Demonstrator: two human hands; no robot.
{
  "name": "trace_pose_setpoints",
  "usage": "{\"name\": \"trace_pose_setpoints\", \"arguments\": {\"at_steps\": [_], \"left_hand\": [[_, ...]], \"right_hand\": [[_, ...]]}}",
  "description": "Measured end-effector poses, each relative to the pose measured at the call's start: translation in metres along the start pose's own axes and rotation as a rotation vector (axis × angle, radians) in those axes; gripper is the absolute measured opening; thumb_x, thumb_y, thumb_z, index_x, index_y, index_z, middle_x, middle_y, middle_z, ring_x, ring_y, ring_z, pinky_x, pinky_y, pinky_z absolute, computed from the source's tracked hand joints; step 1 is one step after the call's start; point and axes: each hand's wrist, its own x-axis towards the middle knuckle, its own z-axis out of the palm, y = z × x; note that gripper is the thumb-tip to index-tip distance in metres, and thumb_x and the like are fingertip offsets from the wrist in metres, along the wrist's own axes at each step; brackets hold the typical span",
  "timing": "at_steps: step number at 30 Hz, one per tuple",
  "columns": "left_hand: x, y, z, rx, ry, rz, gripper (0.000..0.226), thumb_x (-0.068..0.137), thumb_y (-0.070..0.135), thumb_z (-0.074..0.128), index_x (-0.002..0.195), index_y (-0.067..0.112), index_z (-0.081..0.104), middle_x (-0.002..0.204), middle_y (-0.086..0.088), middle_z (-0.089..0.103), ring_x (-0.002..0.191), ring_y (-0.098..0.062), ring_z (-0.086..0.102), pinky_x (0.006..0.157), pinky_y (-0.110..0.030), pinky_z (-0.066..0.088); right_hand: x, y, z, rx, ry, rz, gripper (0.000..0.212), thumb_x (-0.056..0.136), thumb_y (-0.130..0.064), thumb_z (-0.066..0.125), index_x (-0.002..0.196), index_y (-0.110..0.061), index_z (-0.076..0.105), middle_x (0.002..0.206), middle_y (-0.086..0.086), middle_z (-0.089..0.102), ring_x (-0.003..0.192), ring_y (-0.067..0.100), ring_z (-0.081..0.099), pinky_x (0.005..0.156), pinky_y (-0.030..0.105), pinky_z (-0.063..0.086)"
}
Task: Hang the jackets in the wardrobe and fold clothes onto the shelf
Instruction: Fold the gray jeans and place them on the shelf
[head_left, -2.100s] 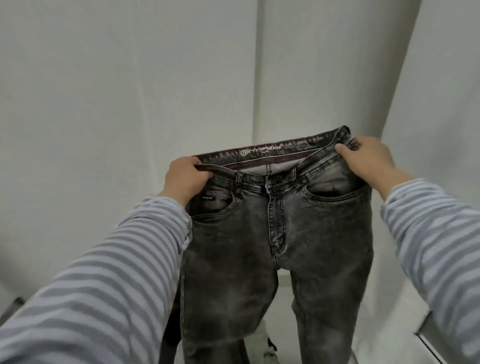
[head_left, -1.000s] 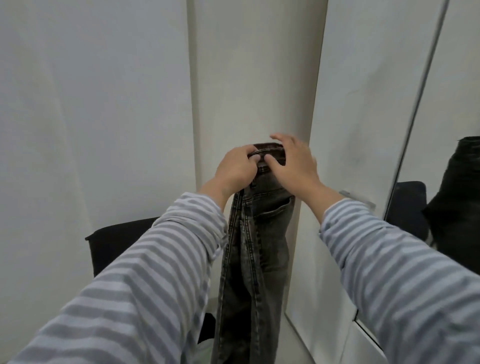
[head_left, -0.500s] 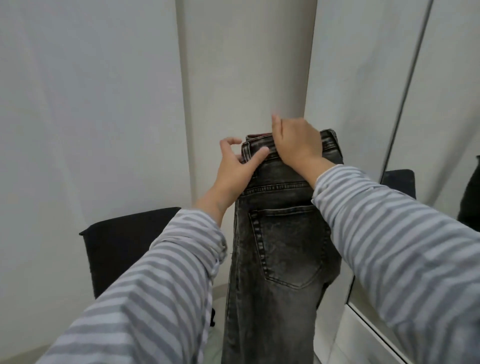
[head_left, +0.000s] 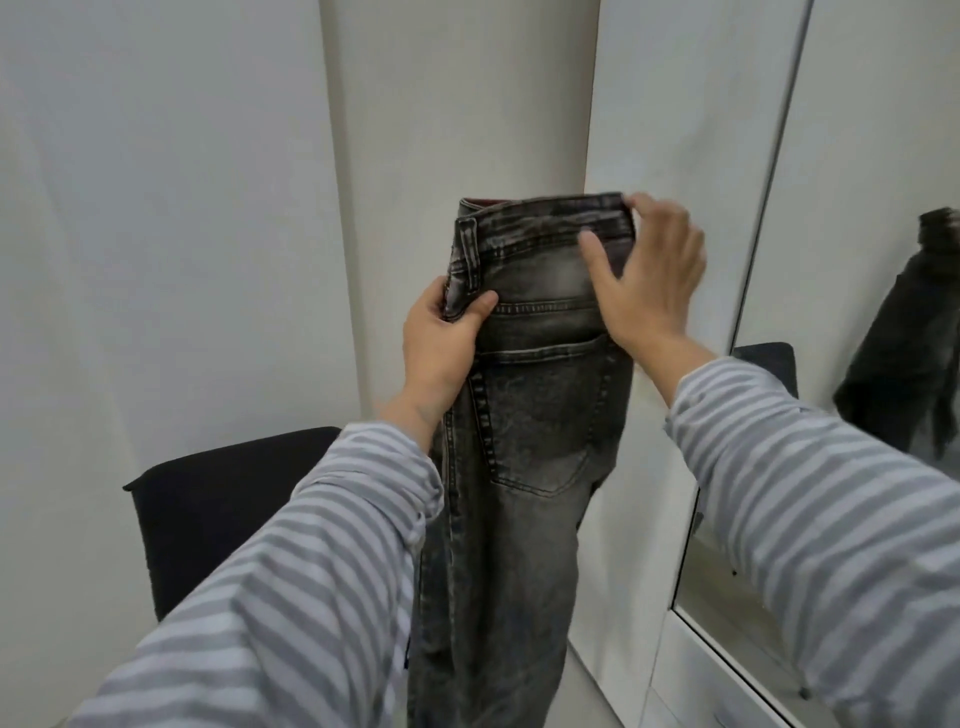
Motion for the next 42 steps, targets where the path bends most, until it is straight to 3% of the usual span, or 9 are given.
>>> {"name": "trace_pose_setpoints", "arguments": {"at_steps": [3,7,9,14,20,28,32,37,42], "left_hand": [[0.018,0.014,-0.001,-0.052,0.022,0.023,0.011,0.073,0.026,0.073,0.08,0.024,0.065,0.084,0.004,0.069,0.085,-0.015,0.063,0.09,-0.046,0.051],[0.034,0.031,-0.001,-0.108,0.02,0.05,0.011,0.079,0.015,0.071,0.085,0.021,0.065,0.09,-0.002,0.068,0.089,-0.017,0.062,0.093,-0.046,0.05],[0.039,0.036,0.0,-0.125,0.015,0.05,0.012,0.082,0.01,0.07,0.088,0.019,0.065,0.092,-0.002,0.068,0.09,-0.017,0.062,0.094,-0.045,0.051],[0.04,0.041,0.0,-0.133,-0.012,0.05,0.011,0.086,0.007,0.067,0.09,0.017,0.065,0.093,-0.002,0.068,0.091,-0.017,0.064,0.09,-0.038,0.054],[0.04,0.035,-0.01,-0.139,0.004,0.006,0.01,0.087,0.007,0.066,0.093,0.016,0.065,0.095,-0.003,0.069,0.092,-0.018,0.066,0.091,-0.038,0.055],[0.043,0.039,-0.033,-0.102,0.113,-0.048,0.021,0.087,0.021,0.068,0.106,0.012,0.066,0.109,-0.008,0.07,0.105,-0.024,0.066,0.096,-0.041,0.052],[0.046,0.036,-0.054,-0.258,0.004,-0.158,0.05,0.081,0.036,0.069,0.121,0.007,0.06,0.121,-0.014,0.066,0.112,-0.03,0.064,0.1,-0.046,0.049],[-0.002,0.016,-0.059,-0.081,-0.138,-0.48,0.085,0.056,0.073,0.067,0.126,0.027,0.058,0.121,0.0,0.067,0.112,-0.023,0.063,0.095,-0.042,0.049],[-0.068,-0.017,-0.033,-0.049,-0.181,-0.665,0.041,0.083,0.047,0.064,0.114,0.02,0.057,0.112,0.003,0.067,0.096,-0.009,0.062,0.085,-0.03,0.051]], "right_hand": [[-0.04,0.041,0.004,0.236,-0.211,0.314,0.07,0.085,-0.065,0.047,0.138,-0.022,0.031,0.135,0.009,0.044,0.124,0.028,0.041,0.104,0.046,0.033],[-0.1,0.065,0.016,0.488,-0.685,0.668,0.102,0.054,-0.095,0.038,0.134,-0.031,0.033,0.127,0.007,0.052,0.124,0.029,0.047,0.109,0.047,0.033],[-0.114,0.065,0.02,0.642,-0.772,0.773,0.089,0.07,-0.086,0.039,0.136,-0.026,0.035,0.13,0.001,0.05,0.123,0.022,0.046,0.111,0.039,0.03],[-0.089,0.046,0.016,1.014,-0.553,0.783,0.043,0.094,-0.046,0.049,0.124,-0.016,0.051,0.116,-0.003,0.062,0.102,0.009,0.06,0.081,0.018,0.044],[-0.022,0.023,0.012,0.955,-0.576,0.647,0.047,0.09,-0.05,0.055,0.12,-0.015,0.063,0.113,0.003,0.068,0.106,0.021,0.064,0.097,0.036,0.048],[-0.006,-0.023,0.019,0.844,-0.258,0.527,0.031,0.099,-0.029,0.045,0.116,-0.01,0.063,0.109,0.008,0.066,0.102,0.024,0.06,0.09,0.035,0.048],[0.007,-0.041,0.018,0.916,-0.248,0.547,0.031,0.1,-0.028,0.042,0.115,-0.01,0.063,0.101,0.004,0.064,0.093,0.019,0.059,0.083,0.031,0.047],[0.026,-0.055,0.017,0.876,-0.198,0.508,0.034,0.101,-0.029,0.041,0.118,-0.01,0.062,0.106,0.006,0.065,0.098,0.021,0.06,0.085,0.03,0.046],[0.046,-0.058,0.014,0.782,-0.119,0.468,0.033,0.101,-0.028,0.04,0.119,-0.009,0.061,0.112,0.009,0.065,0.097,0.019,0.057,0.08,0.024,0.04]]}}
